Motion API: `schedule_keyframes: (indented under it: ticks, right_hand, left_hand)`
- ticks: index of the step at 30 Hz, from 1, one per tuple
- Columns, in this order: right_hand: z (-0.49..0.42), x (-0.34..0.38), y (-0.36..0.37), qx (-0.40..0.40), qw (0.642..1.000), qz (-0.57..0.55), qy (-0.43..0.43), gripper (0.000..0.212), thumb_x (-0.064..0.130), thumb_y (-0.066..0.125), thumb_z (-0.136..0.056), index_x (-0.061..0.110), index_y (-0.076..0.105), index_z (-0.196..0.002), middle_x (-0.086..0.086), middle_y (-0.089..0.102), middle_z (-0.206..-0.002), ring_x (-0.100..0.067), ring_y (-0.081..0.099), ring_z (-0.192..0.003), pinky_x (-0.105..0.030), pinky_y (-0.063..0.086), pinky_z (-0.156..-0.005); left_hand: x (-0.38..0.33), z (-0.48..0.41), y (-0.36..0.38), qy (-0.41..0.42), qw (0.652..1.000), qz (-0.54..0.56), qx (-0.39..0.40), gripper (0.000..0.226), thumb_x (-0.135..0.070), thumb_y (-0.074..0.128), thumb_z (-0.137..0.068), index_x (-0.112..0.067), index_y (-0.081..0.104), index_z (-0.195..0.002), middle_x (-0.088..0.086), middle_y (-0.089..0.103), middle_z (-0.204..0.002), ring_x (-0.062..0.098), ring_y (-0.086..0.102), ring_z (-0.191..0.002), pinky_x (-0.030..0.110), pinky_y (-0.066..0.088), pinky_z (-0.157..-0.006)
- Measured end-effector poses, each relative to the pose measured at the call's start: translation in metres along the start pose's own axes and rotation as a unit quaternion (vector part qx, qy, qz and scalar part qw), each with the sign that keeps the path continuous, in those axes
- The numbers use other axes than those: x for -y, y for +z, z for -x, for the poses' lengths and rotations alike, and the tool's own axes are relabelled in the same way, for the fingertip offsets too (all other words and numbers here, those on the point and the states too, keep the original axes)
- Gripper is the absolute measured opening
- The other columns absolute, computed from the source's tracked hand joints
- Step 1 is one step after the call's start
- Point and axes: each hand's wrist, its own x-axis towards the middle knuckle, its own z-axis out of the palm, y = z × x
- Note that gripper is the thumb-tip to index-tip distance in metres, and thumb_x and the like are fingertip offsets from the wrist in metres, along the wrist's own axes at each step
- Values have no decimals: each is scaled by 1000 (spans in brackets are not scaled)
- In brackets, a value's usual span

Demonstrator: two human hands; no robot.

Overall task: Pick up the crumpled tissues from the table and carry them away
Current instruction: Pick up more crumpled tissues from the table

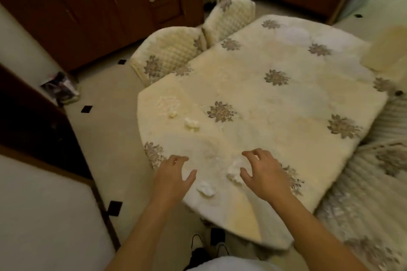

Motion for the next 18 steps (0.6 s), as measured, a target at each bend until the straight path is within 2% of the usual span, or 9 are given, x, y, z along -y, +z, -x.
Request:
schedule_keyframes:
  ticks: [4,9,11,14,18]
  right_hand:
    - [16,-18,16,10,998,-9,66,41,36,66,-86,17,65,-122,-9,66,-110,-30,60,-101,-39,50,-81]
    - [26,-23,50,89,987,-35,131,47,41,56,-92,21,55,-135,-6,60,-120,-29,54,-111,-40,47,-89]
    - [21,-22,60,97,986,-44,126,46,39,58,-92,21,55,-135,-6,60,-120,-30,55,-110,-40,47,-89]
    - [5,-24,72,106,988,-47,105,50,39,61,-91,28,51,-138,-2,56,-125,-26,59,-107,-38,48,-81]
    - [-20,-31,85,164,978,-90,94,64,40,66,-89,37,38,-146,1,44,-131,-18,58,-99,-36,54,-69]
  left_hand:
    - [6,-7,33,0,996,14,87,47,-46,60,-91,-21,58,-131,0,58,-128,22,53,-115,38,47,-93]
    - [16,-12,69,-33,983,34,179,53,-53,60,-89,-27,52,-134,-4,51,-132,17,53,-116,36,50,-90]
    - [18,-12,79,-53,980,43,186,53,-54,64,-85,-28,54,-131,-4,52,-130,17,56,-112,34,51,-87]
    - [21,-11,92,-56,980,49,183,54,-54,69,-80,-29,57,-126,-6,53,-123,14,58,-105,26,48,-77]
    - [26,-9,105,-42,977,75,197,51,-51,72,-79,-26,59,-121,-6,54,-114,14,60,-97,28,50,-75]
